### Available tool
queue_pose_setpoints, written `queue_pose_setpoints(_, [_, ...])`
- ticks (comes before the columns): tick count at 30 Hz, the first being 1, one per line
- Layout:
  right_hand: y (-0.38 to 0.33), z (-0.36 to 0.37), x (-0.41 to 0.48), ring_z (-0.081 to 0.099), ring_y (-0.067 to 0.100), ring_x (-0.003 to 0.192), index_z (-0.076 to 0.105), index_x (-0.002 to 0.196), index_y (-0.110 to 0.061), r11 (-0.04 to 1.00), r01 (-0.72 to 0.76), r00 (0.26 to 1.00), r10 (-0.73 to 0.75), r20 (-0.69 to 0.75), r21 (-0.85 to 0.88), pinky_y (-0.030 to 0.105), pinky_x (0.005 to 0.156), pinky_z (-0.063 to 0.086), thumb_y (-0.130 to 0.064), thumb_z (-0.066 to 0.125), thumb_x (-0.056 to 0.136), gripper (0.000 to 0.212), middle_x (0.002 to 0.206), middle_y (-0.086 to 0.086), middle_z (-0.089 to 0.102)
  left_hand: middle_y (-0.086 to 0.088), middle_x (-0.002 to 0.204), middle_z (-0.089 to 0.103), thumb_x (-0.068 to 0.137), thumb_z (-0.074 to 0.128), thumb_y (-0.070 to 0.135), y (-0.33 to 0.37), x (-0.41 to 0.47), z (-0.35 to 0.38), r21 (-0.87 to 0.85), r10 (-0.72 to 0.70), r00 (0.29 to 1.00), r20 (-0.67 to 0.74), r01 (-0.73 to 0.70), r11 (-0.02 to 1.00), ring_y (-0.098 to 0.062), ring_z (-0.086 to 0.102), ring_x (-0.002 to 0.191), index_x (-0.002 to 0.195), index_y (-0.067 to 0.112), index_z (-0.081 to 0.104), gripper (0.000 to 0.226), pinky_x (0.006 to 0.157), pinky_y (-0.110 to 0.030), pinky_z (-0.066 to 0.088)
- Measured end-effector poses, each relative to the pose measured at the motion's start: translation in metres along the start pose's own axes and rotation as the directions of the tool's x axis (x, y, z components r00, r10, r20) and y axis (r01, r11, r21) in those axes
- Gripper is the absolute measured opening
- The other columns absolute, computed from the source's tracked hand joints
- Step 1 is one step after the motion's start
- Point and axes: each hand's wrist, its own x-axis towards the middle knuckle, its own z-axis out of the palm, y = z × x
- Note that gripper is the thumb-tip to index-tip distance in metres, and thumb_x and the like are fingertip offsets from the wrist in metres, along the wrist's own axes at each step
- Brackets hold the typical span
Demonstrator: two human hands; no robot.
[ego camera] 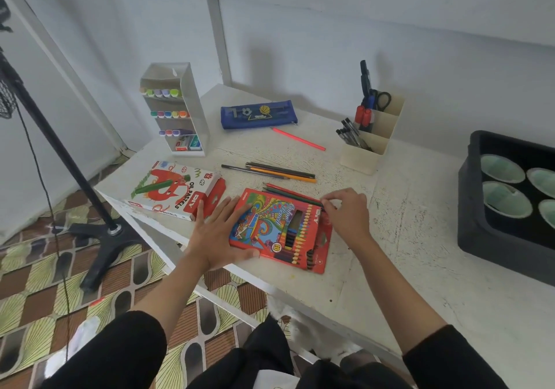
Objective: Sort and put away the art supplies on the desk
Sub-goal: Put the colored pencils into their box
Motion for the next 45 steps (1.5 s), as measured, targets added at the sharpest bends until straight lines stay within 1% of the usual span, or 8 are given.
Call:
queue_pose_setpoints(9, [-0.044,0.036,0.033,0.037,0.027,0.125,0.058,0.125,-0.026,0.871,0.223,0.96,-0.117,0.256,-0.438,0.045,0.096,0.037,-0.034,0.048,0.096,0.032,0.128,0.005,0.05,0.006,0.158,0.017,0.058,0.02,0.099,0.001,0.001,-0.002,-0.038,0.002,1.0,-0.001,-0.002,0.999,-0.015,0.009,0.146,0.147,0.042,0.012,0.106,0.107,-0.042,-0.031])
queue_pose_setpoints(16, [-0.059,0.052,0.043,0.043,0.025,0.115,0.068,0.104,-0.02,0.791,0.224,0.966,-0.103,0.236,-0.569,0.043,0.093,0.035,-0.033,0.057,0.093,0.02,0.112,0.002,0.057,0.008,0.159,0.01,0.058,0.018,0.099,-0.002,0.002,0.0,-0.004,-0.001,1.0,0.02,0.001,1.0,-0.013,0.003,0.147,0.147,0.043,0.004,0.106,0.109,-0.049,-0.026])
queue_pose_setpoints(23, [-0.056,0.05,0.048,0.047,0.025,0.11,0.071,0.091,-0.022,0.861,0.17,0.976,-0.082,0.2,-0.48,0.042,0.089,0.035,-0.032,0.064,0.087,0.013,0.103,0.001,0.062,0.009,0.16,0.003,0.055,0.016,0.099,-0.002,0.002,-0.001,0.022,-0.02,0.999,0.039,0.019,1.0,-0.011,-0.003,0.147,0.147,0.045,-0.002,0.109,0.108,-0.048,-0.029])
queue_pose_setpoints(31, [-0.032,0.017,0.045,0.059,0.019,0.091,0.061,0.091,-0.023,0.96,0.146,0.988,-0.128,0.092,-0.237,0.039,0.088,0.038,-0.028,0.062,0.088,0.006,0.089,-0.005,0.065,0.007,0.159,0.01,0.058,0.021,0.098,-0.003,0.002,0.0,-0.021,0.001,1.0,0.011,-0.001,1.0,-0.013,0.003,0.147,0.148,0.041,0.009,0.107,0.109,-0.05,-0.026])
queue_pose_setpoints(33, [-0.028,0.002,0.041,0.06,0.018,0.082,0.061,0.091,-0.021,0.991,0.101,0.994,-0.098,0.044,-0.087,0.035,0.076,0.045,-0.026,0.064,0.087,0.007,0.08,-0.006,0.062,0.006,0.159,0.015,0.059,0.023,0.098,-0.003,0.002,0.002,-0.041,0.006,1.0,-0.005,-0.006,0.999,-0.014,0.007,0.147,0.148,0.04,0.013,0.107,0.11,-0.052,-0.023])
queue_pose_setpoints(37, [-0.016,-0.026,0.027,0.058,0.017,0.074,0.056,0.106,-0.018,0.989,-0.019,1.0,0.021,-0.014,0.147,0.026,0.057,0.039,-0.018,0.061,0.089,0.018,0.079,0.0,0.06,0.006,0.159,0.013,0.058,0.019,0.099,-0.003,0.001,0.001,-0.034,0.003,1.0,0.0,-0.003,0.999,-0.013,0.006,0.147,0.146,0.043,0.007,0.106,0.11,-0.051,-0.023])
queue_pose_setpoints(42, [0.01,-0.044,-0.004,0.055,0.017,0.06,0.037,0.126,-0.019,0.807,-0.283,0.938,0.346,-0.026,0.519,0.024,0.056,0.045,0.0,0.054,0.089,0.045,0.089,0.012,0.061,0.007,0.16,0.007,0.055,0.013,0.1,-0.004,0.001,0.001,0.0,-0.011,1.0,0.028,0.011,1.0,-0.012,0.0,0.147,0.148,0.044,0.002,0.109,0.111,-0.055,-0.02])
queue_pose_setpoints(45, [0.026,-0.046,-0.027,0.055,0.019,0.055,0.033,0.119,-0.021,0.668,-0.292,0.877,0.472,-0.086,0.685,0.026,0.056,0.047,-0.002,0.041,0.095,0.031,0.08,0.011,0.062,0.008,0.16,0.003,0.052,0.007,0.101,-0.003,0.001,-0.001,0.014,-0.015,0.999,0.037,0.014,1.0,-0.012,-0.003,0.147,0.149,0.042,0.002,0.114,0.111,-0.055,-0.021])
